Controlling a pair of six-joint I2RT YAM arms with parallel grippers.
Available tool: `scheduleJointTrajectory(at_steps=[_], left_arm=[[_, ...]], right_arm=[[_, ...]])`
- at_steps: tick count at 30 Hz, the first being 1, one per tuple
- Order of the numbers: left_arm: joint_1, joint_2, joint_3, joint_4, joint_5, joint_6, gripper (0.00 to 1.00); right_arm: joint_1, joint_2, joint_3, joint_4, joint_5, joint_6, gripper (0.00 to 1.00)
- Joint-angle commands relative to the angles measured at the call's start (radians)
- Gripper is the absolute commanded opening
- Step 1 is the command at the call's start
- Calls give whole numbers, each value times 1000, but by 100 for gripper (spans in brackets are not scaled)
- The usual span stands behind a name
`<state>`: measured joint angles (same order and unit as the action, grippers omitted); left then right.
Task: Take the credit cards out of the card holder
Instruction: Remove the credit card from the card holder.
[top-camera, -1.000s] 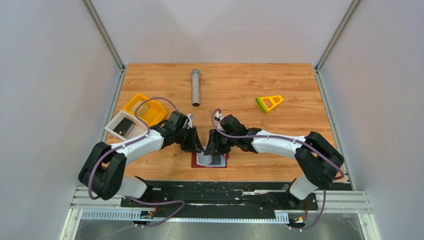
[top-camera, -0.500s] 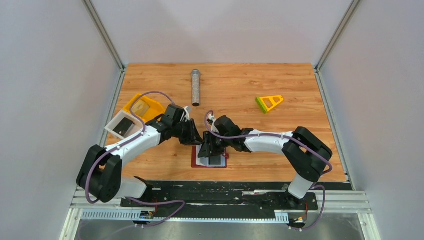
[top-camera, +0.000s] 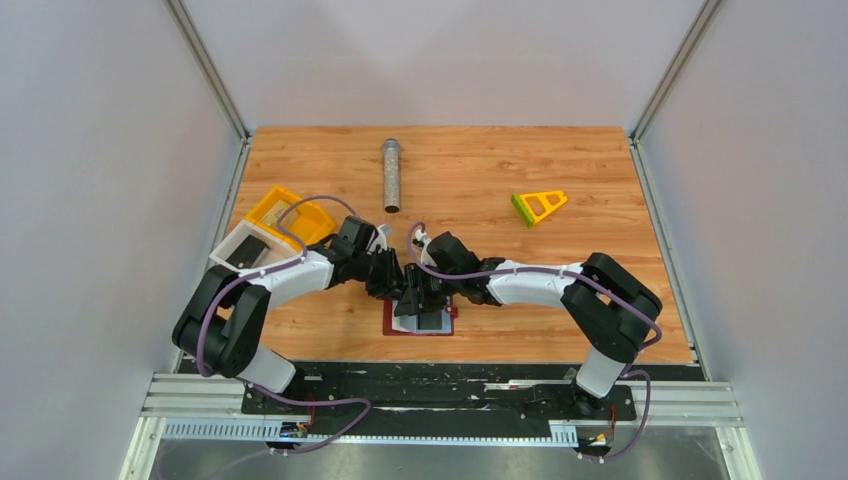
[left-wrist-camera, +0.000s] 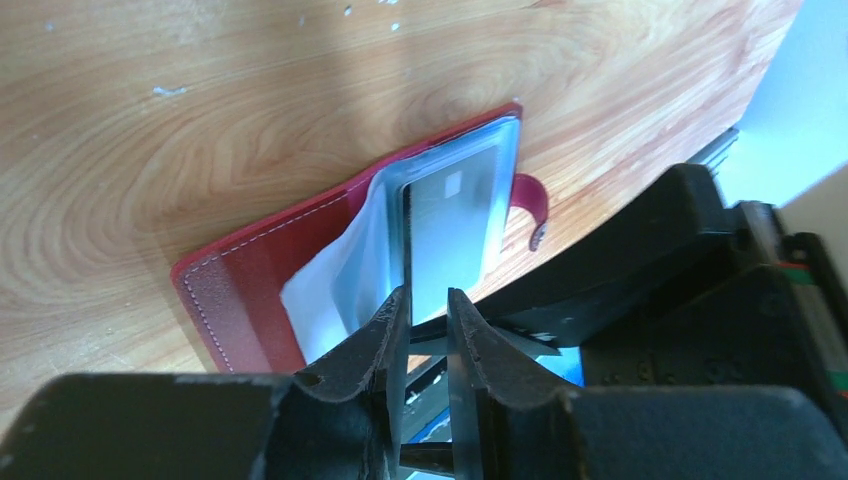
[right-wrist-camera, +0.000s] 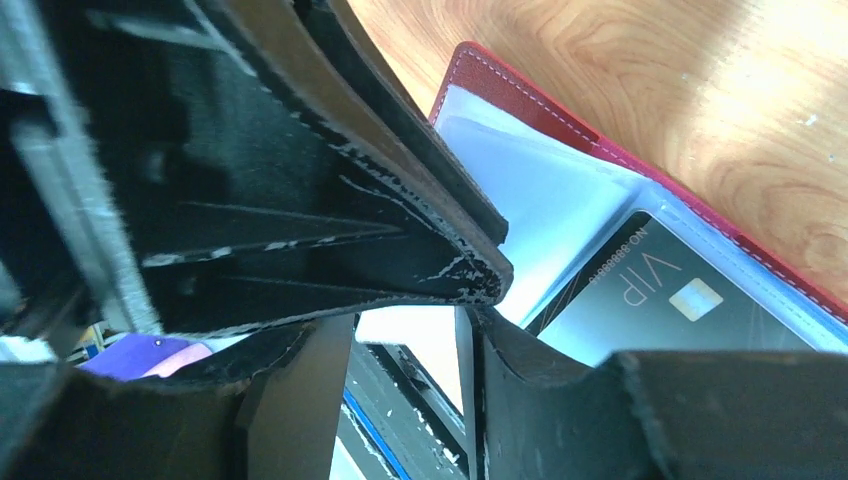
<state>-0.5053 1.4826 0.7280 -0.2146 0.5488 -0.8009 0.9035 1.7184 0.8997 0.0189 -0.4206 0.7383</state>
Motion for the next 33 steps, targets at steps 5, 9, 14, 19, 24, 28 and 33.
scheduleJointTrajectory(at_steps=[5,9,14,19,24,28,33], left_arm=[[1,47,-40,37,29,37,27],[1,44,-60,64,26,34,27],[-1,37,-92,120,36,8,28],[-1,34,-131,204,53,-24,29],[-1,41,-149,256,62,-35,30],[-3,38,-156,282,75,-42,31],[-2,33,-160,286,77,-40,32]], right_arm=[[2,-100,-14,-79,95,-61,43],[-26,-164,-48,-128,135,-66,43],[-31,-209,-60,-193,202,-40,42],[-31,-233,-89,-207,263,7,40],[-36,-244,-99,-196,297,29,39],[-37,-227,-99,-199,304,43,39],[-39,-209,-94,-202,322,56,38]])
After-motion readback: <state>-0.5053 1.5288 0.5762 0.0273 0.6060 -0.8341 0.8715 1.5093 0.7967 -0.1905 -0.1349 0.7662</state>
